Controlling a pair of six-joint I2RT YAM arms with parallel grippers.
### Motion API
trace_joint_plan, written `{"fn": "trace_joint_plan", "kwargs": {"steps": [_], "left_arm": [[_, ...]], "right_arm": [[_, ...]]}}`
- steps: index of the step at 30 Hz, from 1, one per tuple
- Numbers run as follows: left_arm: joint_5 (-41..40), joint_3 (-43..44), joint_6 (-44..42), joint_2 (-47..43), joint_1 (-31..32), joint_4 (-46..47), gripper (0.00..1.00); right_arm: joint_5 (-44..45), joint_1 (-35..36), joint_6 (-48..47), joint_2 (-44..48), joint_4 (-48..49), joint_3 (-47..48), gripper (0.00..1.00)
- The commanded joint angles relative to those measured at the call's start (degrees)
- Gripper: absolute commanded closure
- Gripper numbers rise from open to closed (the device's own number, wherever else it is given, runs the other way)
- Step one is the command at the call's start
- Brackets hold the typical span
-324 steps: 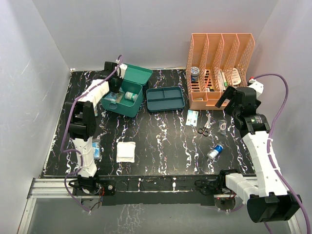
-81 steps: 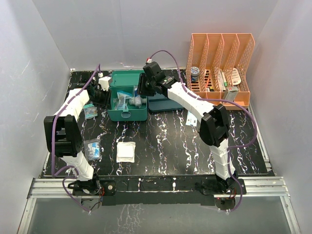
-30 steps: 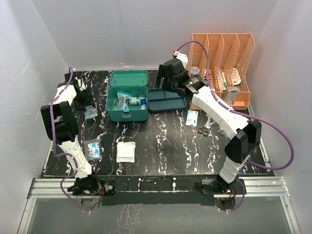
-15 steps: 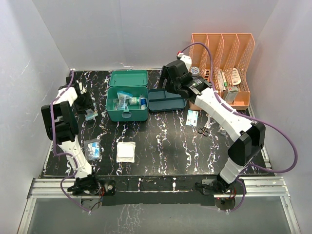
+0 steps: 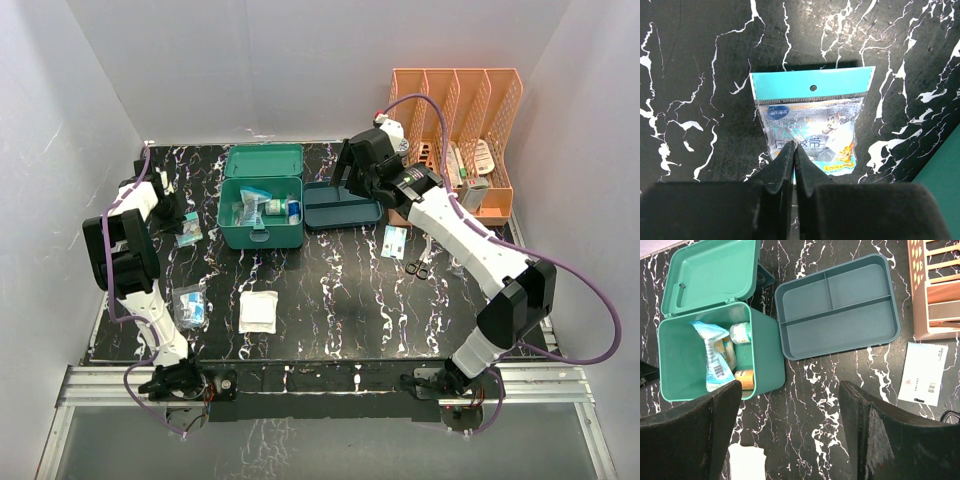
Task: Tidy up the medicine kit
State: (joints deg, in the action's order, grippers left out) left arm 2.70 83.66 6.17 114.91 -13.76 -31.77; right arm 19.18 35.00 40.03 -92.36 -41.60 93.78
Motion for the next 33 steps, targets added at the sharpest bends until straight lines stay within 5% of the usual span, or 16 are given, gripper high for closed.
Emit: {"fn": "trace_joint_plan", "kwargs": {"steps": [1, 8, 16, 33], "left_arm": [[0.1, -2.8, -0.8, 0.2, 0.2, -4.7, 1.0], [0.1, -2.5, -2.1, 0.0, 0.2, -5.9, 1.0], [-1.2, -2.6, -2.7, 1.8, 0.2, -7.3, 0.76], [-3.9, -4.5, -3.8, 4.7, 0.3, -7.3, 0.8]], "right_arm": [[0.6, -0.5, 1.2, 3.1, 3.6, -0.6, 0.23], [0.0, -0.8, 1.6, 3.7, 4.3, -1.8, 0.23], [-0.6, -1.1, 1.7, 3.5, 4.9, -2.0, 0.23], [-0.9, -3.0, 2.4, 4.8, 4.9, -3.2, 0.23]]}}
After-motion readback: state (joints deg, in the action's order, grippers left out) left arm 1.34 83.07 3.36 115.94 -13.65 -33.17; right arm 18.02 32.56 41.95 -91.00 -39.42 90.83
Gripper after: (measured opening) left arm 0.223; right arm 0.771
